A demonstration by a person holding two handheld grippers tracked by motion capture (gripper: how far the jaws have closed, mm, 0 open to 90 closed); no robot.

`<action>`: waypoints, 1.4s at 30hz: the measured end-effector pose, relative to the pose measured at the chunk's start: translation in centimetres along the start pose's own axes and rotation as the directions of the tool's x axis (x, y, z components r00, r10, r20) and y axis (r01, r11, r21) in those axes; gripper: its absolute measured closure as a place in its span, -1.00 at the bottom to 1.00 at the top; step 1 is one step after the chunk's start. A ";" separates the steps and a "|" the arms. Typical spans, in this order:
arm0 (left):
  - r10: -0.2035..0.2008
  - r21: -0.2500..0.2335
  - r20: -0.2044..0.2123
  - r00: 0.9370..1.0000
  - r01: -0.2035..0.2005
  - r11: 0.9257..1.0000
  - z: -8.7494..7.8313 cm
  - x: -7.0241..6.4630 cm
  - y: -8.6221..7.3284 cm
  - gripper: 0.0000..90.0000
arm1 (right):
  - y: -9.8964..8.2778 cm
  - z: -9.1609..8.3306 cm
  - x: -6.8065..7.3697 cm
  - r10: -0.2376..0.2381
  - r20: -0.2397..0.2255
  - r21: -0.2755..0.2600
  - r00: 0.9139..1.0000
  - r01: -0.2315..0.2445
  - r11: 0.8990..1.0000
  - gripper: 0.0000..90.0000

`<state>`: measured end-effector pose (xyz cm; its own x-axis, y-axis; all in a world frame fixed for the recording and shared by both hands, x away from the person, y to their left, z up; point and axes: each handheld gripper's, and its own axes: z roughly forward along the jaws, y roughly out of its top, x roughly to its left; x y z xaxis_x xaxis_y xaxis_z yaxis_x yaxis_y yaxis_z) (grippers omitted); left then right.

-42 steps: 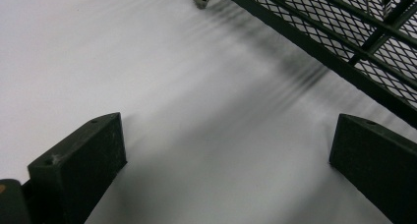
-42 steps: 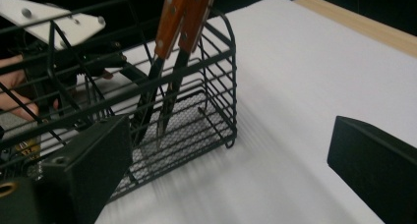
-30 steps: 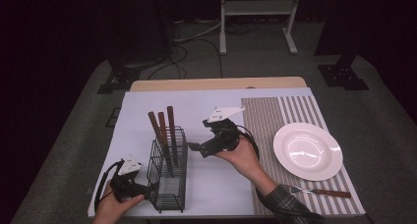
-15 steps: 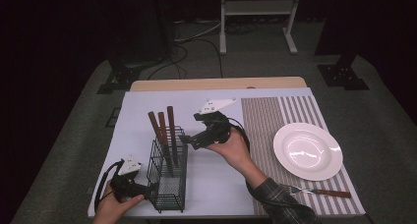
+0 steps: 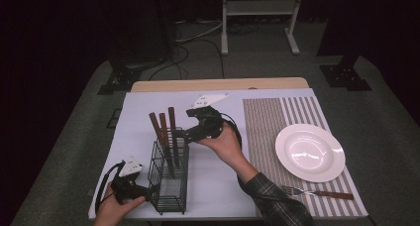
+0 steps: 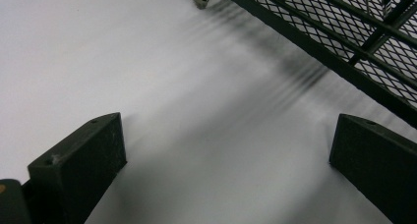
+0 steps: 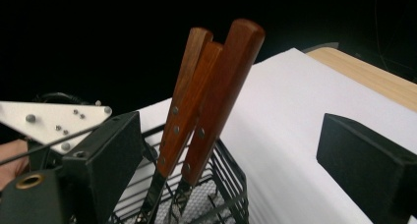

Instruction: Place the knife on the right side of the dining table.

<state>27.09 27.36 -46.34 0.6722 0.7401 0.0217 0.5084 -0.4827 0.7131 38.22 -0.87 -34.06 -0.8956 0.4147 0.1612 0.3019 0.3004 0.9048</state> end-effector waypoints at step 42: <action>-0.001 -0.003 0.000 1.000 0.001 1.000 0.0 0.0 0.0 -1.00 | 1.8 2.6 -1.6 0.089 -0.097 -0.088 0.991 -0.097 0.991 0.35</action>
<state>27.09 27.36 -46.36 0.6715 0.7407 0.0214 0.5075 -0.4808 0.7151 41.07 1.25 -33.75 -0.8927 0.3545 0.2783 0.3577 0.1817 0.9160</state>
